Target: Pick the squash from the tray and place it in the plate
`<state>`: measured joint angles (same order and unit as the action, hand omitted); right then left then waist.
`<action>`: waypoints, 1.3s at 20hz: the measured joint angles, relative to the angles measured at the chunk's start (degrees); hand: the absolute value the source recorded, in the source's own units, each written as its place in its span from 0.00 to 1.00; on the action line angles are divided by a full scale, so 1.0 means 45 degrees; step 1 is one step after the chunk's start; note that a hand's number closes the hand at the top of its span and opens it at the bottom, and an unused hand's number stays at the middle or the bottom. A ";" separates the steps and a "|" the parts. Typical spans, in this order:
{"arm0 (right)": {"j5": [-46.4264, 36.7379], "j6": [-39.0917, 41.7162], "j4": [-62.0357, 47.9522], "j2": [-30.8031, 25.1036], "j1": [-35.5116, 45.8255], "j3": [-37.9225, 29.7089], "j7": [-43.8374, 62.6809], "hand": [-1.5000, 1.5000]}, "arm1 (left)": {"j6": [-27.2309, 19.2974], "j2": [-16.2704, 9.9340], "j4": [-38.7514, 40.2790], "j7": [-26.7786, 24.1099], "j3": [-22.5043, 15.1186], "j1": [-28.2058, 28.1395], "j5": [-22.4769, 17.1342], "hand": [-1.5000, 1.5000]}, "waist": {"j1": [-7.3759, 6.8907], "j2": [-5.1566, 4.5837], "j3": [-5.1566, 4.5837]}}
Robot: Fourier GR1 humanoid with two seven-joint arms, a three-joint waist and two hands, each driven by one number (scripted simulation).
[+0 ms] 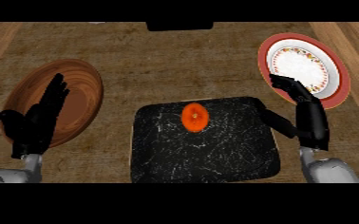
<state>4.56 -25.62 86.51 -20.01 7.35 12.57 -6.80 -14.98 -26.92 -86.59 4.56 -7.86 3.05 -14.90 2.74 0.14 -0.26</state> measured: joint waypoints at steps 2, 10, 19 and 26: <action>-0.0538 -0.1053 -0.0006 0.0985 -0.0847 0.0353 -0.1094 0.00 | 0.0193 0.0143 0.0335 0.0189 -0.0054 0.0343 -0.0091 0.50 | -0.0097 -0.0017 0.0025; -0.4155 -0.2763 0.0563 0.1482 -0.2477 0.2821 0.0140 0.00 | 0.0795 0.0752 0.1404 0.0367 -0.0067 0.1275 0.0008 0.50 | -0.0451 -0.0022 0.0041; -0.7432 -0.1201 0.2396 0.1127 -0.1649 0.3678 0.5586 0.00 | 0.1319 0.1056 0.1673 0.0651 0.0305 0.1612 0.0244 0.50 | -0.0570 -0.0021 0.0044; -0.8646 0.1098 0.2493 0.1409 -0.0688 0.4261 0.8794 0.00 | 0.1329 0.1375 0.1637 0.0573 0.0384 0.1451 0.0587 0.50 | -0.0639 -0.0021 0.0048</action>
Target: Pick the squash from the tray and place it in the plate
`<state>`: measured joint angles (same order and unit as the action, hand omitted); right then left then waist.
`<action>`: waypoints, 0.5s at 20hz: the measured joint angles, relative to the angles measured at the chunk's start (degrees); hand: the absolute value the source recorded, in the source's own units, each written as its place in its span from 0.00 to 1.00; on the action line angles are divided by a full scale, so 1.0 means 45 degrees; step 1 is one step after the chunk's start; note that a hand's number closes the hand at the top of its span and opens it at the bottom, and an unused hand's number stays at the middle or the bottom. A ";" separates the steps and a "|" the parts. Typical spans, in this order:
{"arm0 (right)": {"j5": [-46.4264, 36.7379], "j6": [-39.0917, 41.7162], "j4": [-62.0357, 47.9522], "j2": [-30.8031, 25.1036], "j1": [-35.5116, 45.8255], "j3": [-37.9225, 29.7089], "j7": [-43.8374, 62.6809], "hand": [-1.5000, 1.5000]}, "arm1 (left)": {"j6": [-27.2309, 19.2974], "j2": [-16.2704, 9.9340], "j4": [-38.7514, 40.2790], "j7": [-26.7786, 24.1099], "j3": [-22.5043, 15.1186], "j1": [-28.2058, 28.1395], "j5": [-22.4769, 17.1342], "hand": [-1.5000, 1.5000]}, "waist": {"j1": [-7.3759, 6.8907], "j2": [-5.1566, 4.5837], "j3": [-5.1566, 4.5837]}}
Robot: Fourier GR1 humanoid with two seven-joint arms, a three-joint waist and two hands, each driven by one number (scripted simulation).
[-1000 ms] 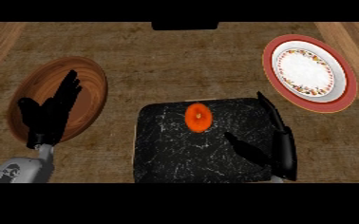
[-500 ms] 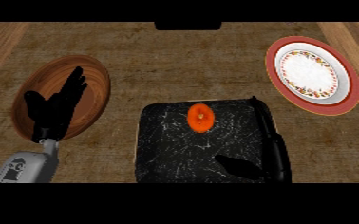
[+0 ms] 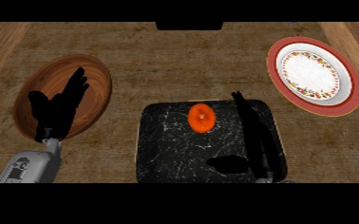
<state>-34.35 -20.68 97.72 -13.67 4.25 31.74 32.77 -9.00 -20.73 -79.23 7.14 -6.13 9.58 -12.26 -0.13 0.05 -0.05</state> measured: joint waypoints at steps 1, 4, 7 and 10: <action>-0.0191 0.0264 -0.0275 0.0144 0.0334 -0.0034 0.0374 0.00 | 0.0106 -0.0019 0.0083 -0.0040 0.0069 0.0073 0.0004 0.50 | -0.0005 -0.0003 0.0000; -0.0713 0.1134 -0.0551 0.0319 0.0846 -0.0002 0.1400 0.00 | 0.0276 0.0004 -0.0029 0.0034 0.0183 0.0054 0.0025 0.50 | -0.0007 -0.0004 0.0003; -0.0938 0.1927 -0.1237 0.0733 0.1488 -0.0145 0.1939 0.00 | 0.0200 0.0180 -0.0110 0.0115 0.0272 0.0083 0.0240 0.50 | -0.0014 -0.0007 0.0006; -0.1028 0.2803 -0.1511 0.1013 0.1837 -0.0321 0.2407 0.00 | 0.0327 0.0271 -0.0205 0.0164 0.0448 -0.0001 0.0357 0.50 | -0.0007 -0.0006 0.0007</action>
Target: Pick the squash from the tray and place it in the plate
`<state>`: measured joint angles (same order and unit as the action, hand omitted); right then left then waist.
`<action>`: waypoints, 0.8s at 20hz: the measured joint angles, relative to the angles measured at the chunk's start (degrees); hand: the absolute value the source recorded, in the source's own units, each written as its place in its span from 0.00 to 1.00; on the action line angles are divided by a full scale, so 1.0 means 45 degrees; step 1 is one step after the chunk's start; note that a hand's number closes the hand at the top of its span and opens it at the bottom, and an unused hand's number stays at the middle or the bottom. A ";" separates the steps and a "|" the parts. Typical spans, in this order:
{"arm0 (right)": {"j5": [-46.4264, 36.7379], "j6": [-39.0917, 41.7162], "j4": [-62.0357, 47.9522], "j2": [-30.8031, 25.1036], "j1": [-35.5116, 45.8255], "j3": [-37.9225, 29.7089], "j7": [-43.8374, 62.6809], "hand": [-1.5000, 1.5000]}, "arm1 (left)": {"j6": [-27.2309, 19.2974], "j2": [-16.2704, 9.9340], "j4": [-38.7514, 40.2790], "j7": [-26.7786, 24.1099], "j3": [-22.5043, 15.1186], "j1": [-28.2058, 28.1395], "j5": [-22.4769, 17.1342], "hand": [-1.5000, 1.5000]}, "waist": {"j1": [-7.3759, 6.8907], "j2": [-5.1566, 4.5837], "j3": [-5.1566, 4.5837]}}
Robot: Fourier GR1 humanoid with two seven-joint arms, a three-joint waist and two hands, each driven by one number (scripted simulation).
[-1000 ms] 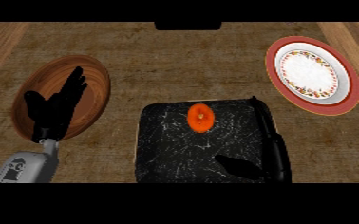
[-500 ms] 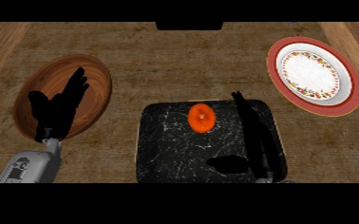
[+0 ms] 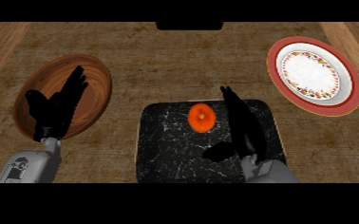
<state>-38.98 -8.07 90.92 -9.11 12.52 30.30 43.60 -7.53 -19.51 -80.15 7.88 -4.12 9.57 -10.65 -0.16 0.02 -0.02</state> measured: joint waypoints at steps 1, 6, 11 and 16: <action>-0.0085 0.0128 -0.0152 0.0092 -0.0046 0.0017 -0.0032 0.00 | 0.0075 0.0061 0.0071 -0.0131 0.0078 -0.0081 0.0036 0.50 | 0.0003 0.0000 0.0001; -0.0122 0.1223 -0.0530 0.0573 0.0214 -0.0441 0.0080 0.00 | 0.0248 0.0366 0.0278 -0.0077 0.0342 0.0127 0.0420 0.50 | 0.0018 -0.0002 0.0002; -0.0483 0.1503 -0.1748 0.1111 0.0657 -0.1033 -0.0278 0.00 | 0.0699 0.0484 0.0579 -0.0274 0.0764 0.0144 0.0570 0.50 | 0.0018 -0.0007 0.0004; -0.0969 0.1611 -0.2730 0.1674 0.1206 -0.1378 -0.0313 0.00 | 0.0730 0.0813 0.0021 0.0017 0.0784 -0.0201 0.1019 0.50 | -0.0001 -0.0003 0.0005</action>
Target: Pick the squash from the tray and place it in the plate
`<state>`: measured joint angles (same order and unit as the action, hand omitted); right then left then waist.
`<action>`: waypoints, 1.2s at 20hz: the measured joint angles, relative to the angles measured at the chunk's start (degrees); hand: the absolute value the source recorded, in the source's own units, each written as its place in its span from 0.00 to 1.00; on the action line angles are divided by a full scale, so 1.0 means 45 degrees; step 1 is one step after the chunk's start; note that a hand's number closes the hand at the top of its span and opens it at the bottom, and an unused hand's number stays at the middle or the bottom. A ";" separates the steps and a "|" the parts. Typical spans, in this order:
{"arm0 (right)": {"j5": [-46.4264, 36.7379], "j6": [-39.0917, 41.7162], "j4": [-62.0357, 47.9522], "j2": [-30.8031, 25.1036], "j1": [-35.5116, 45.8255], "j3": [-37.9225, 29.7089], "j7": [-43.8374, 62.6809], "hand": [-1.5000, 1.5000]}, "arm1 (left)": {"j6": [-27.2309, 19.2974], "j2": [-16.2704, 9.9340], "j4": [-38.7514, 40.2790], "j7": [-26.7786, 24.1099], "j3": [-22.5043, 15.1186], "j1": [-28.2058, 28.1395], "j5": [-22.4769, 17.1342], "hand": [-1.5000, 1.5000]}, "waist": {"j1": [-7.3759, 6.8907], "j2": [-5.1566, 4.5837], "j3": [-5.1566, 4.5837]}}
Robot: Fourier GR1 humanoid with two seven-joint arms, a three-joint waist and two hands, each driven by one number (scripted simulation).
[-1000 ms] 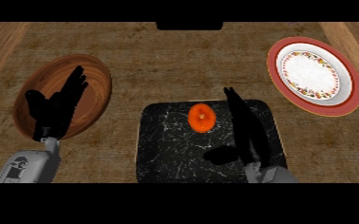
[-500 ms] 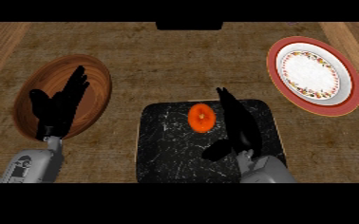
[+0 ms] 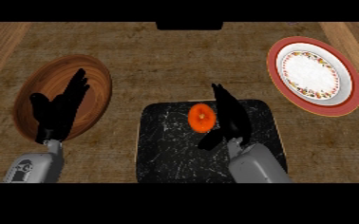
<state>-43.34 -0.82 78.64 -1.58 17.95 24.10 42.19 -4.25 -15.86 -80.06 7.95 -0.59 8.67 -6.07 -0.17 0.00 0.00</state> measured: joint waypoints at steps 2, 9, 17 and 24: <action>-0.0180 0.0024 -0.0207 0.0091 -0.0017 -0.0137 -0.0180 0.00 | -0.0047 0.0193 0.0050 0.0059 0.0063 0.0149 0.0197 0.50 | 0.0008 0.0000 0.0000; 0.0170 0.0618 -0.1571 0.0153 0.0773 -0.0157 -0.0586 1.00 | 0.0345 0.0253 -0.0397 0.0285 0.0371 -0.0130 0.0264 0.50 | -0.0007 0.0058 -0.0042; 0.0635 0.0050 -0.2421 -0.0093 0.1465 0.0628 -0.1401 1.00 | 0.0647 0.0231 -0.0414 0.0421 0.0673 -0.0065 0.0267 0.50 | 0.0039 0.0174 -0.0138; 0.0114 -0.0998 -0.2726 -0.0087 0.1917 0.0757 -0.1424 1.00 | 0.0601 0.0525 -0.0470 0.0316 0.0649 -0.0160 0.0548 0.50 | 0.0019 0.0116 -0.0089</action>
<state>-42.83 -5.31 66.37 -1.97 26.57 27.51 35.78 -1.54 -13.49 -82.17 9.38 2.33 7.95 -3.60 -0.08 0.52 -0.40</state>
